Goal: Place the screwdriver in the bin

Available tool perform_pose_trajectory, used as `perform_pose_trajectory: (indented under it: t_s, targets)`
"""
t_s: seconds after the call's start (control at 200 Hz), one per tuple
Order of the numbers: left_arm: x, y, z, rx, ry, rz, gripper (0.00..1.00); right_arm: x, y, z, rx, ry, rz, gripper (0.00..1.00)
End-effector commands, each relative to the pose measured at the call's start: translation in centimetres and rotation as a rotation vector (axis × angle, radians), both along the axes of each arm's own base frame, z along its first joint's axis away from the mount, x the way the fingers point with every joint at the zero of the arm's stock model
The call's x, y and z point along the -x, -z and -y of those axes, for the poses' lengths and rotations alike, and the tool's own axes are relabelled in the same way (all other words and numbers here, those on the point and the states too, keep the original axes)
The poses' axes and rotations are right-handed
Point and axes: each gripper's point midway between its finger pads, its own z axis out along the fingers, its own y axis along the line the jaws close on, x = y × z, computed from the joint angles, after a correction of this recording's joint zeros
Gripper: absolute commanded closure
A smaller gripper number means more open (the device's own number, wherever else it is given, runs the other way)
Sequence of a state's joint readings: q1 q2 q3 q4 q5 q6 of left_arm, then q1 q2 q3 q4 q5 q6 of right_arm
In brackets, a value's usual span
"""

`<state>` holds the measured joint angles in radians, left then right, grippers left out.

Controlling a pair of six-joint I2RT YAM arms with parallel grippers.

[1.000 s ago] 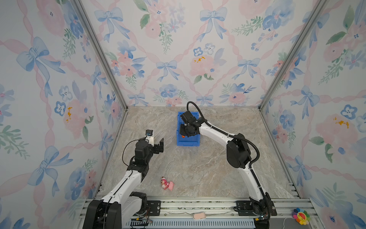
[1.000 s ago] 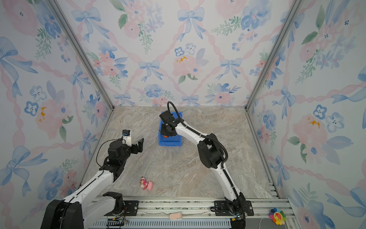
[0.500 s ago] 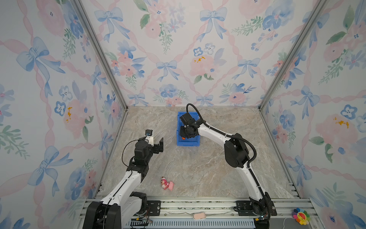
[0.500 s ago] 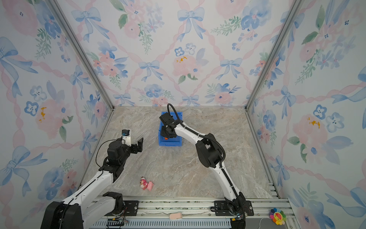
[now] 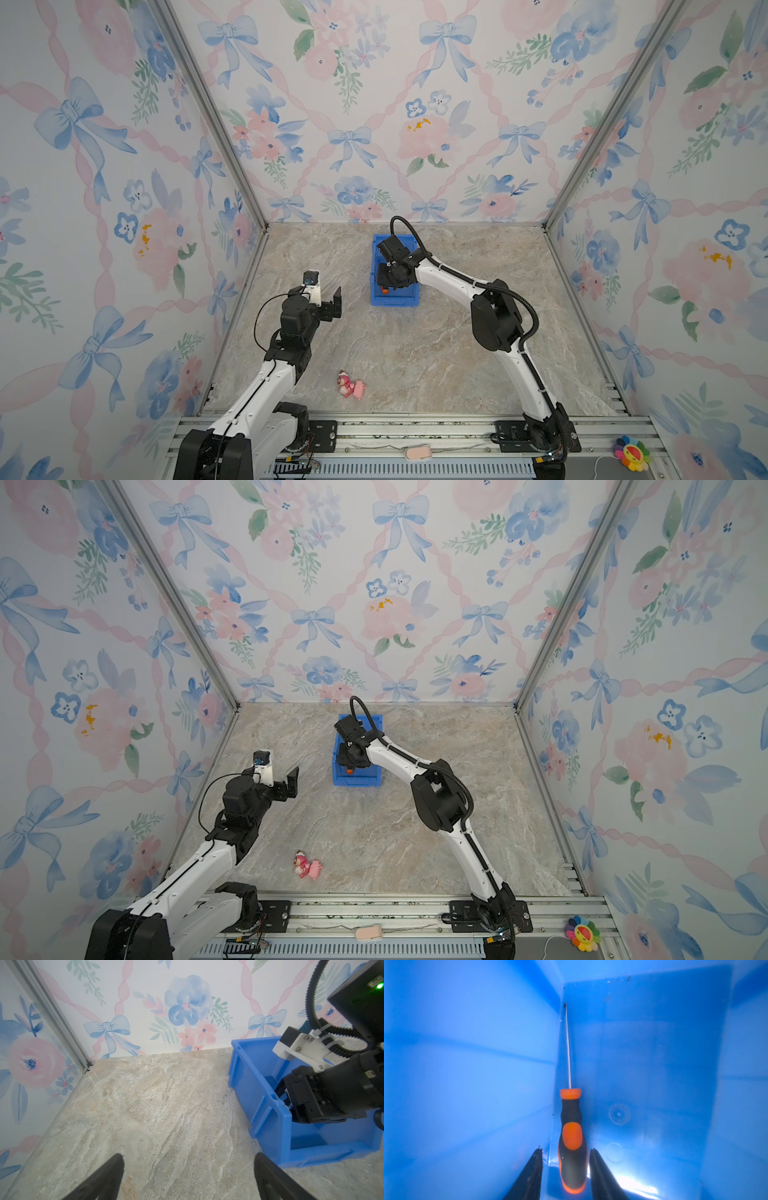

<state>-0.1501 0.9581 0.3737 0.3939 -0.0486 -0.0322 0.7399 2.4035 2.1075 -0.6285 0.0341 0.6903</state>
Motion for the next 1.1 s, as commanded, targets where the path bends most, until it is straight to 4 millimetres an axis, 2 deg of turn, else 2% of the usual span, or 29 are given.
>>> perform_pose_trajectory:
  t_s: [0.0,0.155,0.31,0.365,0.46,0.475,0.485,0.5,0.57,0.67,0.78,0.87,0.96,0.995,1.095]
  targets:
    - [0.3,0.1,-0.1,-0.018,-0.004,0.005,0.02,-0.5,-5.3,-0.1,-0.027,-0.021,0.096,0.59]
    - [0.3,0.1,-1.3,0.014,-0.083,0.004,0.02,-0.1,-9.7,1.1,0.020,-0.063,0.199,0.49]
    - [0.5,0.9,-3.3,0.022,-0.204,-0.009,0.02,1.3,-14.3,3.3,0.066,-0.102,0.339,0.35]
    - [0.6,0.9,-3.7,0.011,-0.227,-0.007,0.02,2.0,-15.7,4.6,0.079,-0.109,0.388,0.28]
    - [0.7,1.2,-3.8,-0.013,-0.224,-0.012,0.02,3.8,-18.3,6.8,0.059,-0.131,0.495,0.23]
    - [0.8,1.3,-3.9,-0.016,-0.227,-0.016,0.02,4.2,-19.3,7.2,0.045,-0.128,0.523,0.18]
    - [0.8,1.4,-3.9,-0.016,-0.228,-0.017,0.02,4.3,-18.9,7.5,0.060,-0.134,0.526,0.12]
    - [0.8,1.6,-3.9,-0.018,-0.231,-0.022,0.02,4.8,-19.7,8.1,0.053,-0.128,0.552,0.01]
    - [0.9,2.3,-4.2,-0.030,-0.247,-0.043,0.02,6.4,-21.1,11.5,0.089,-0.093,0.605,0.03]
    - [1.2,3.0,-4.5,-0.031,-0.256,-0.059,0.02,8.1,-20.3,17.2,0.145,-0.029,0.581,0.03]
    - [1.4,3.5,-4.8,-0.026,-0.275,-0.070,0.02,10.1,-19.0,25.3,0.176,0.087,0.546,0.03]
    - [1.6,4.2,-6.3,0.008,-0.357,-0.084,0.02,11.9,-17.9,31.9,0.237,0.206,0.553,0.03]
    - [1.6,5.0,-7.8,0.036,-0.444,-0.105,0.02,13.4,-15.9,38.3,0.393,0.369,0.566,0.03]
    - [1.5,5.3,-8.2,0.044,-0.467,-0.116,0.02,13.7,-15.0,39.7,0.420,0.386,0.579,0.03]
    - [1.0,5.9,-7.8,0.038,-0.427,-0.145,0.02,14.0,-12.0,39.9,0.369,0.292,0.637,0.03]
